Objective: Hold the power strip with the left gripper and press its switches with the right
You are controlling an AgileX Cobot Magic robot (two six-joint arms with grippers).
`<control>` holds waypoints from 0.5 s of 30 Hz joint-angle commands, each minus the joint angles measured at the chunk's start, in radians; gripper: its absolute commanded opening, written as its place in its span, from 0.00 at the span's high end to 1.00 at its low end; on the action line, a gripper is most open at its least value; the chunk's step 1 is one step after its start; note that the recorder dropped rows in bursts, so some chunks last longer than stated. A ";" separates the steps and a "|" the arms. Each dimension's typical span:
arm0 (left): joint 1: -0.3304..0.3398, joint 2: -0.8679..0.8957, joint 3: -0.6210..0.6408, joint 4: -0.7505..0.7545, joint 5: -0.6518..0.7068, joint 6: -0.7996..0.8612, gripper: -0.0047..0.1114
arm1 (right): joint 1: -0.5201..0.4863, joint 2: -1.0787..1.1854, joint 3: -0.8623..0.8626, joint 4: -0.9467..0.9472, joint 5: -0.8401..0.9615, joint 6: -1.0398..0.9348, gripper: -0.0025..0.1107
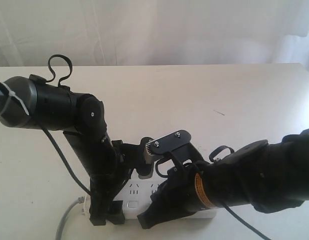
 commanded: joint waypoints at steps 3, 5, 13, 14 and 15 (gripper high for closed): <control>0.000 0.004 0.007 0.005 0.050 -0.015 0.96 | -0.007 0.046 -0.006 0.019 -0.002 0.003 0.98; 0.000 0.004 0.007 0.005 0.050 -0.015 0.96 | -0.007 0.050 -0.006 0.021 -0.005 0.003 0.98; 0.000 0.004 0.007 0.005 0.047 -0.016 0.96 | -0.007 0.050 -0.006 0.021 -0.023 0.003 0.98; 0.000 0.004 0.007 0.005 0.047 -0.016 0.96 | -0.007 0.050 -0.006 0.019 -0.030 0.003 0.98; 0.000 0.004 0.007 0.005 0.047 -0.016 0.96 | -0.007 0.050 -0.006 0.019 -0.032 0.003 0.98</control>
